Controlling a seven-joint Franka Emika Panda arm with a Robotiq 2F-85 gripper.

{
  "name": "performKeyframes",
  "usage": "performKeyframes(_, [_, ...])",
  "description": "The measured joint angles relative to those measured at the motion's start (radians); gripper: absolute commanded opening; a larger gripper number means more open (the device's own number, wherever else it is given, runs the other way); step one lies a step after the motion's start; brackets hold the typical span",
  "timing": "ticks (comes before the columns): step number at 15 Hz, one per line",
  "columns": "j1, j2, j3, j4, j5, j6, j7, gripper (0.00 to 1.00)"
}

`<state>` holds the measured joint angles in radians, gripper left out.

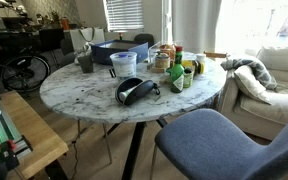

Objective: Move the bottle from the cup to the table

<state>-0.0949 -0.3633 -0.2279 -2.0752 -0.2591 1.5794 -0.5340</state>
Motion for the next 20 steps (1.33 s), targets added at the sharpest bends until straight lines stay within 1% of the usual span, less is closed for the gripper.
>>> performKeyframes(4, [0.002,0.01,-0.001,-0.007,0.02,0.017,0.0,1.0])
performKeyframes(6, [0.002,0.039,-0.002,-0.033,0.046,0.065,0.013,1.0])
performKeyframes(9, [-0.003,0.109,-0.002,-0.078,0.062,0.17,0.115,1.0])
performKeyframes(10, [-0.006,0.137,-0.002,-0.082,0.063,0.188,0.137,1.0])
performKeyframes(13, [-0.012,0.181,-0.001,-0.075,0.063,0.2,0.151,1.0])
performKeyframes(18, [-0.014,0.182,0.0,-0.071,0.065,0.2,0.154,1.0])
performKeyframes(20, [-0.016,0.19,-0.001,-0.075,0.105,0.2,0.156,1.0])
